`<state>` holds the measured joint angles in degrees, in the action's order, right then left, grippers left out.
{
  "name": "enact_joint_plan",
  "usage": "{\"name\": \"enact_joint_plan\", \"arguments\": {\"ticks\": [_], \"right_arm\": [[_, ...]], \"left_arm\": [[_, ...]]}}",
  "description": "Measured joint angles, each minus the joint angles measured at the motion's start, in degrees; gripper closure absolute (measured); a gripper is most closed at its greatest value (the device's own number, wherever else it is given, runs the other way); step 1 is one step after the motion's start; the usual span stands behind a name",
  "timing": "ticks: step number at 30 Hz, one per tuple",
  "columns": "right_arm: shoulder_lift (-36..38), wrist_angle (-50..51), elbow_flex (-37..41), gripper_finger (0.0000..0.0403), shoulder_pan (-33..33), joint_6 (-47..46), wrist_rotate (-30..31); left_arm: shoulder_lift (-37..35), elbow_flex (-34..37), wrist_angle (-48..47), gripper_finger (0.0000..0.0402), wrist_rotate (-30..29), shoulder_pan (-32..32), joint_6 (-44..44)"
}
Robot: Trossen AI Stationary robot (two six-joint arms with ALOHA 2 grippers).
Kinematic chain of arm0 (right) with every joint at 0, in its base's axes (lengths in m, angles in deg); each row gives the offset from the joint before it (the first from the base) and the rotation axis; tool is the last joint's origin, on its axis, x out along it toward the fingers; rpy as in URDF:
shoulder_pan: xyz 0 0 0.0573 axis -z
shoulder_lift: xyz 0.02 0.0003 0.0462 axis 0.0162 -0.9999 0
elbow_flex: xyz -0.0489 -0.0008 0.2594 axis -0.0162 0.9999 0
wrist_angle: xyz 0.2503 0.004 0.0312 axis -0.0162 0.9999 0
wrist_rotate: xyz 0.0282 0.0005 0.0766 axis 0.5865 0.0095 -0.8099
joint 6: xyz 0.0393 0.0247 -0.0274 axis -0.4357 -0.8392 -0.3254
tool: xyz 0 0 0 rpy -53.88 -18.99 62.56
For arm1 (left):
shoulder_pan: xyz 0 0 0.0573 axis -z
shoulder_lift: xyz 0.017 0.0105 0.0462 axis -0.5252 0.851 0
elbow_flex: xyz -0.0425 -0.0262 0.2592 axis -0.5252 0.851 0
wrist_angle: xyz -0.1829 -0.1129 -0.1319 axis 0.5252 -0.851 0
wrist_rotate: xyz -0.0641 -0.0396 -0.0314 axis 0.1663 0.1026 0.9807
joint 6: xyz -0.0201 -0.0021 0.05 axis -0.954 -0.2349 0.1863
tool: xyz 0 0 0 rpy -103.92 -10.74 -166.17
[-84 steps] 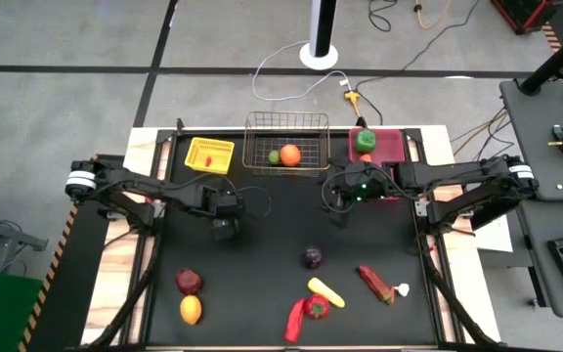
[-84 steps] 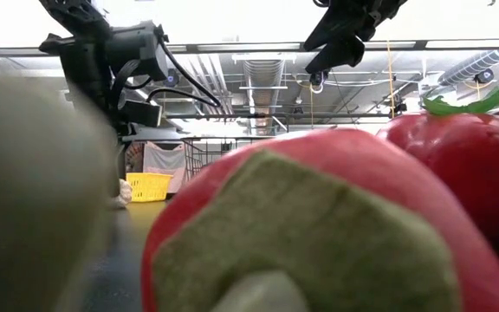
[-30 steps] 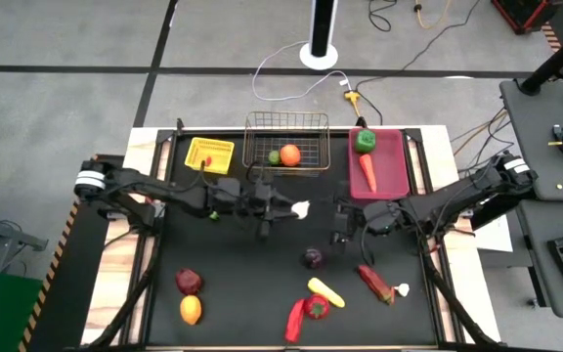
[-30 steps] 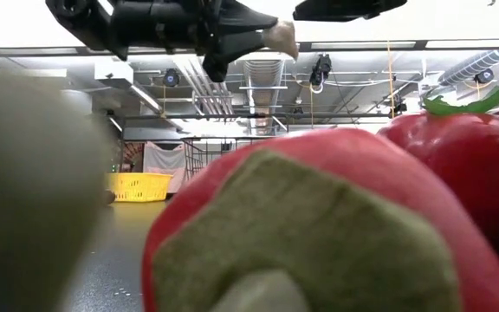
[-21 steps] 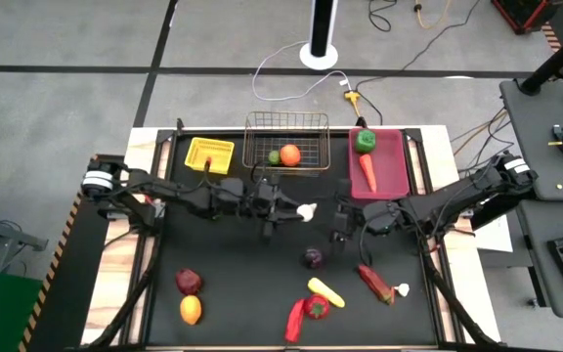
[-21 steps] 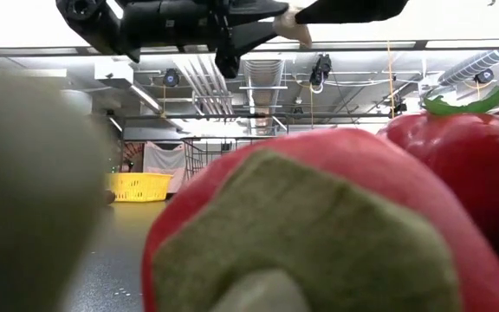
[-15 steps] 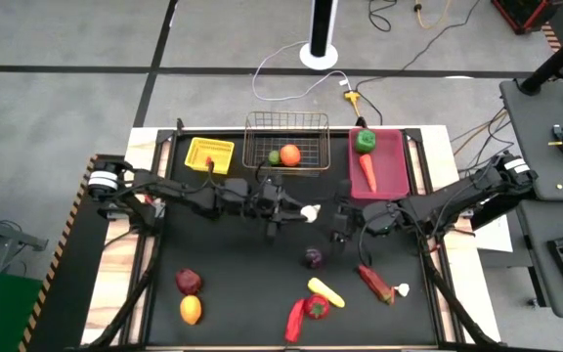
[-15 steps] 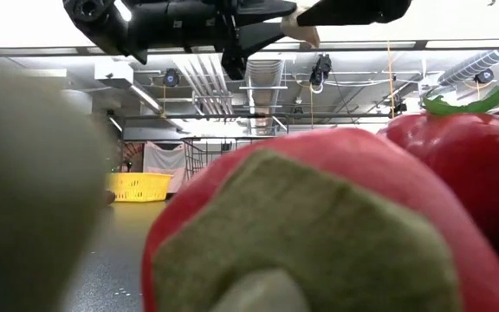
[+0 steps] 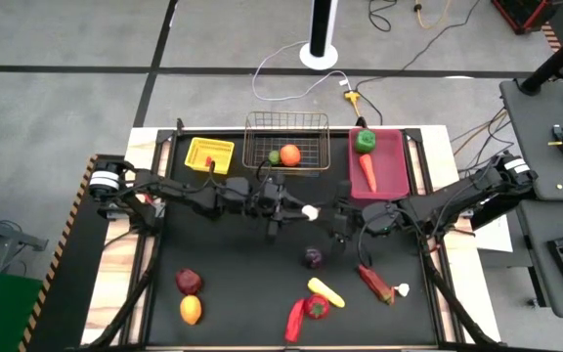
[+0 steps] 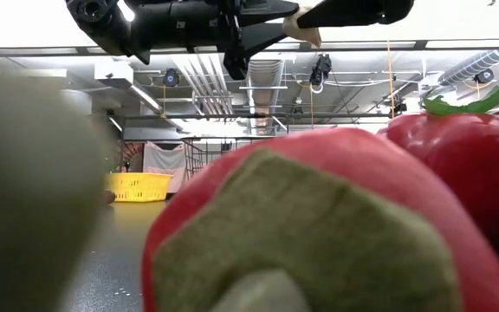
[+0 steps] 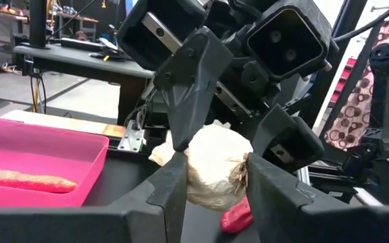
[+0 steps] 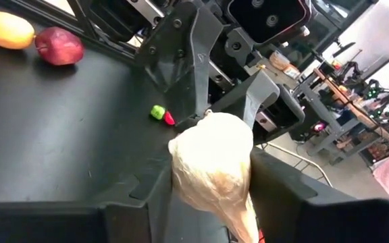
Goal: Sort produce into baskets
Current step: Put the large top white garlic into the pink bin
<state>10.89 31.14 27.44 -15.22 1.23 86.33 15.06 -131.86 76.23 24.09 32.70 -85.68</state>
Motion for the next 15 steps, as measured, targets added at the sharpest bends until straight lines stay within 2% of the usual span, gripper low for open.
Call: {"name": "enact_joint_plan", "arguments": {"ticks": [3, 7, 12, 15], "right_arm": [[0.00, 0.07, 0.00, 0.0254, 0.01, -0.40, 0.00], [0.36, 0.80, 0.00, 0.0254, 0.07, -2.11, 0.78], [2.10, 1.98, -0.04, 0.0254, 0.44, -6.69, 9.38], [3.57, 8.16, -1.55, 0.0254, 2.76, -12.64, 12.17]], "left_arm": [[0.00, 0.00, -0.14, 0.0268, -0.06, -0.03, -0.76], [-0.97, 0.02, -2.66, 0.0230, 0.22, -0.84, -1.08], [-4.60, 0.02, -14.50, 0.0177, 0.20, -2.55, 0.52], [-7.19, 0.04, -22.32, 0.0159, -0.05, -2.84, 1.97]]}}
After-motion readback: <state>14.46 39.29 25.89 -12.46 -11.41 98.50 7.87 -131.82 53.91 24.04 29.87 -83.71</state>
